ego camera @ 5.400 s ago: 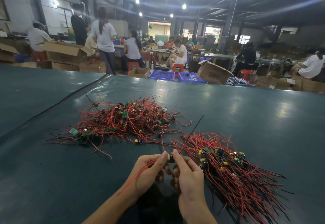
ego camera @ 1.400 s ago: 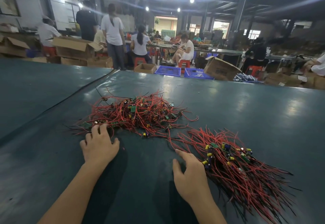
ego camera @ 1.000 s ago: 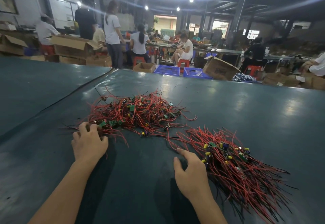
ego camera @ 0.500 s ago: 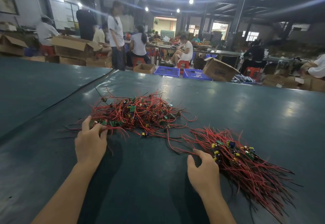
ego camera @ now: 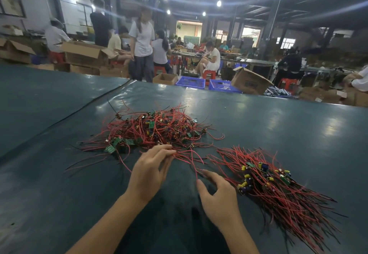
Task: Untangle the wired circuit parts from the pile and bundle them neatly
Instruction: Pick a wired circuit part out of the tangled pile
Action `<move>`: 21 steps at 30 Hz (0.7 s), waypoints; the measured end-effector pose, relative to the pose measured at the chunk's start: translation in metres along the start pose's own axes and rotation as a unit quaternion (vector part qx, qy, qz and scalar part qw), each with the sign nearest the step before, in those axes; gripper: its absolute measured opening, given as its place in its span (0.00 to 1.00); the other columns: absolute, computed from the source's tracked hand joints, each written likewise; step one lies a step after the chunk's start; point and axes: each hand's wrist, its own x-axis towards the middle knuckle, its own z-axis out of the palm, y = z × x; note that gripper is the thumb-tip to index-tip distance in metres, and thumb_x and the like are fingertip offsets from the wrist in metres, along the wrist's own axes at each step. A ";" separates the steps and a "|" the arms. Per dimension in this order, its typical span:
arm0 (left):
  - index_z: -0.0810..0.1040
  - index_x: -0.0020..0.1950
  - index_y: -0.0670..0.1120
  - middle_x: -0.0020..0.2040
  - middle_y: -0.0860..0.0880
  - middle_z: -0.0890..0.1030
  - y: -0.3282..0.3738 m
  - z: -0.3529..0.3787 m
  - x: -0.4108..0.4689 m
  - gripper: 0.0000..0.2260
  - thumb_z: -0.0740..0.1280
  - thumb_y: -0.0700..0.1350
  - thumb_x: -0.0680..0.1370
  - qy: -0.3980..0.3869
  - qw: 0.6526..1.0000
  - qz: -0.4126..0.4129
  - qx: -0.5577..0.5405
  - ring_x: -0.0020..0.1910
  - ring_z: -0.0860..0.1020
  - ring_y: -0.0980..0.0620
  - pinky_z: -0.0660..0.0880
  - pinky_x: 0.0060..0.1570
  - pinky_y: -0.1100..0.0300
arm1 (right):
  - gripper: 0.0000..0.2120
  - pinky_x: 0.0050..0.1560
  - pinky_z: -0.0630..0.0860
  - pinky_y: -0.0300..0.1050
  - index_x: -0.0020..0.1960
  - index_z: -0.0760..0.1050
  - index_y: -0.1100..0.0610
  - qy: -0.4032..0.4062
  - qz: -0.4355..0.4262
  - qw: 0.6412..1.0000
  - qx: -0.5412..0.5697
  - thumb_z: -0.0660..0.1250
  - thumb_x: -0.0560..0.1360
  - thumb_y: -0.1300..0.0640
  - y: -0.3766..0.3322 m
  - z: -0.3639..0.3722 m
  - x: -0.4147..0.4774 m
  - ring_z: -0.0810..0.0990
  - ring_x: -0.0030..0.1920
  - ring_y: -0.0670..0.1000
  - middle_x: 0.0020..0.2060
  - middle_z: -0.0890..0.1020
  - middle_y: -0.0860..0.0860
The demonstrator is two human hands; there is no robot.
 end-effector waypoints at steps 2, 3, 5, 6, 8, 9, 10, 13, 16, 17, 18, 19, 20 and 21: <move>0.83 0.52 0.42 0.55 0.49 0.82 0.007 0.005 -0.002 0.09 0.66 0.43 0.78 -0.037 0.998 0.024 -0.042 0.55 0.81 0.52 0.79 0.53 0.52 | 0.19 0.50 0.64 0.18 0.67 0.76 0.53 -0.011 -0.009 1.000 0.022 0.70 0.77 0.57 -0.004 0.003 -0.002 0.76 0.57 0.35 0.57 0.79 0.41; 0.83 0.52 0.42 0.55 0.49 0.82 0.008 0.007 -0.003 0.09 0.65 0.43 0.79 -0.060 0.996 0.036 -0.059 0.55 0.80 0.53 0.78 0.53 0.54 | 0.20 0.49 0.64 0.17 0.68 0.74 0.53 -0.015 -0.014 0.999 0.031 0.69 0.77 0.58 -0.005 0.004 -0.003 0.74 0.56 0.32 0.56 0.79 0.41; 0.83 0.53 0.42 0.55 0.50 0.82 0.009 0.010 -0.006 0.08 0.66 0.42 0.79 -0.105 0.989 0.048 -0.091 0.54 0.80 0.54 0.78 0.53 0.55 | 0.23 0.50 0.67 0.19 0.70 0.72 0.53 -0.025 -0.031 0.998 0.040 0.69 0.76 0.62 -0.007 0.005 -0.005 0.74 0.56 0.31 0.54 0.79 0.42; 0.82 0.54 0.42 0.55 0.50 0.82 0.008 0.012 -0.008 0.07 0.66 0.42 0.79 -0.125 0.985 0.051 -0.105 0.54 0.80 0.54 0.78 0.53 0.56 | 0.24 0.52 0.69 0.21 0.71 0.71 0.53 -0.033 -0.042 0.998 0.040 0.69 0.76 0.63 -0.008 0.005 -0.006 0.76 0.56 0.34 0.55 0.80 0.43; 0.81 0.55 0.43 0.55 0.50 0.81 0.008 0.015 -0.010 0.07 0.66 0.41 0.79 -0.161 0.976 0.058 -0.134 0.53 0.80 0.55 0.77 0.53 0.57 | 0.26 0.60 0.73 0.32 0.71 0.71 0.52 -0.048 -0.061 0.996 0.039 0.68 0.75 0.66 -0.009 0.005 -0.008 0.78 0.58 0.39 0.56 0.80 0.45; 0.81 0.56 0.43 0.54 0.50 0.81 0.009 0.016 -0.011 0.07 0.66 0.40 0.79 -0.171 0.972 0.059 -0.150 0.53 0.80 0.55 0.77 0.53 0.57 | 0.25 0.62 0.74 0.36 0.69 0.72 0.52 -0.048 -0.075 0.995 0.034 0.68 0.75 0.67 -0.010 0.005 -0.008 0.78 0.57 0.39 0.57 0.80 0.44; 0.80 0.56 0.43 0.53 0.51 0.81 0.009 0.018 -0.012 0.07 0.65 0.40 0.79 -0.175 0.969 0.054 -0.166 0.51 0.80 0.56 0.77 0.52 0.57 | 0.23 0.62 0.74 0.36 0.66 0.73 0.51 -0.041 -0.092 0.995 0.024 0.69 0.75 0.67 -0.010 0.006 -0.008 0.77 0.56 0.38 0.56 0.79 0.43; 0.80 0.54 0.45 0.49 0.53 0.82 0.011 0.020 -0.013 0.06 0.66 0.40 0.79 -0.175 0.959 -0.019 -0.222 0.50 0.81 0.56 0.78 0.50 0.55 | 0.23 0.62 0.72 0.34 0.67 0.75 0.53 -0.046 -0.100 0.994 0.009 0.70 0.74 0.68 -0.007 0.006 -0.006 0.77 0.57 0.38 0.56 0.79 0.42; 0.79 0.52 0.44 0.49 0.53 0.83 0.013 0.019 -0.013 0.05 0.66 0.38 0.79 -0.170 0.937 -0.095 -0.291 0.51 0.82 0.54 0.78 0.52 0.59 | 0.28 0.61 0.66 0.26 0.71 0.71 0.51 -0.051 -0.096 0.994 -0.018 0.68 0.74 0.68 -0.004 0.007 -0.005 0.74 0.60 0.38 0.59 0.76 0.40; 0.79 0.51 0.44 0.49 0.52 0.84 0.014 0.019 -0.013 0.04 0.66 0.38 0.79 -0.168 0.932 -0.110 -0.302 0.51 0.82 0.54 0.78 0.52 0.60 | 0.29 0.60 0.65 0.24 0.72 0.70 0.51 -0.048 -0.098 0.994 -0.023 0.68 0.74 0.68 -0.003 0.008 -0.006 0.74 0.60 0.39 0.59 0.75 0.40; 0.79 0.51 0.44 0.48 0.52 0.84 0.015 0.019 -0.012 0.04 0.66 0.38 0.79 -0.168 0.929 -0.122 -0.308 0.50 0.82 0.54 0.78 0.51 0.58 | 0.29 0.60 0.65 0.24 0.73 0.69 0.51 -0.046 -0.098 0.994 -0.027 0.69 0.74 0.67 -0.002 0.009 -0.005 0.73 0.61 0.39 0.60 0.74 0.40; 0.79 0.51 0.44 0.48 0.52 0.83 0.016 0.019 -0.012 0.04 0.66 0.39 0.79 -0.169 0.926 -0.131 -0.312 0.48 0.82 0.52 0.79 0.51 0.55 | 0.29 0.60 0.65 0.24 0.73 0.69 0.51 -0.045 -0.096 0.994 -0.029 0.69 0.74 0.67 -0.002 0.009 -0.005 0.73 0.61 0.39 0.61 0.74 0.40; 0.80 0.52 0.45 0.47 0.52 0.83 0.017 0.019 -0.012 0.04 0.66 0.39 0.79 -0.172 0.923 -0.136 -0.316 0.47 0.82 0.51 0.79 0.51 0.52 | 0.28 0.61 0.67 0.26 0.72 0.70 0.51 -0.045 -0.092 0.994 -0.027 0.70 0.74 0.66 -0.001 0.010 -0.005 0.74 0.61 0.40 0.61 0.74 0.40; 0.80 0.52 0.46 0.47 0.52 0.83 0.018 0.019 -0.011 0.04 0.66 0.39 0.79 -0.176 0.920 -0.138 -0.321 0.47 0.82 0.50 0.79 0.51 0.51 | 0.27 0.62 0.69 0.29 0.71 0.72 0.51 -0.045 -0.086 0.995 -0.023 0.70 0.75 0.65 -0.001 0.010 -0.004 0.75 0.60 0.40 0.60 0.76 0.40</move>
